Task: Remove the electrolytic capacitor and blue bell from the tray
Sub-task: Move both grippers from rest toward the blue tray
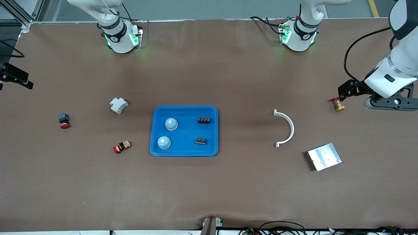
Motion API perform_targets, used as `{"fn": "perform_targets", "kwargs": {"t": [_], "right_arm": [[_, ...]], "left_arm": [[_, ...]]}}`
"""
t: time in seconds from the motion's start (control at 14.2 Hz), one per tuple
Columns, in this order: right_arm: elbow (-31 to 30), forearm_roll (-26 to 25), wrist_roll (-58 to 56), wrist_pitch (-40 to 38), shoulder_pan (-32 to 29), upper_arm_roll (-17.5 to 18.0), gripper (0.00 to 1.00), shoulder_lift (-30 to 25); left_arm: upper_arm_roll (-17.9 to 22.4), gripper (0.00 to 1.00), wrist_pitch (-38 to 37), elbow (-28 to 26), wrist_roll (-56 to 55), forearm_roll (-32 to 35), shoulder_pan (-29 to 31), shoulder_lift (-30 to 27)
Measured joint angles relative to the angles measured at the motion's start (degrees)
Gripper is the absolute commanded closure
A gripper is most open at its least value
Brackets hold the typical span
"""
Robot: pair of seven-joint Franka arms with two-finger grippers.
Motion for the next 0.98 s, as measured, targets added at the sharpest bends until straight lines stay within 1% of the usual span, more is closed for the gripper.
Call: {"fn": "perform_targets", "kwargs": {"t": [0.35,0.56,0.7,0.84,0.98], "right_arm": [[-0.01,0.53,0.05,-0.02,-0.01,-0.04,0.00,0.00],[-0.05,1.74,0.10,-0.18,-0.08,-0.24,0.00,0.01],[-0.07,1.79,0.10,-0.17,0.03,-0.09,0.00,0.02],[-0.13,2.23,0.08,-0.17,0.25,0.14,0.00,0.15],[-0.34,2.41,0.68,0.07,2.59,0.29,0.00,0.68]], "left_arm": [[-0.03,0.00,0.24,0.88,-0.04,0.00,-0.01,0.00],[0.08,0.00,-0.38,1.90,-2.54,-2.79,0.08,-0.01],[0.15,0.00,-2.85,1.92,-10.26,-4.16,0.12,-0.01],[0.08,0.00,-4.83,1.95,-21.60,-5.36,-0.01,-0.01],[-0.46,0.00,-5.52,1.94,-28.78,-5.77,-0.41,0.02]]}}
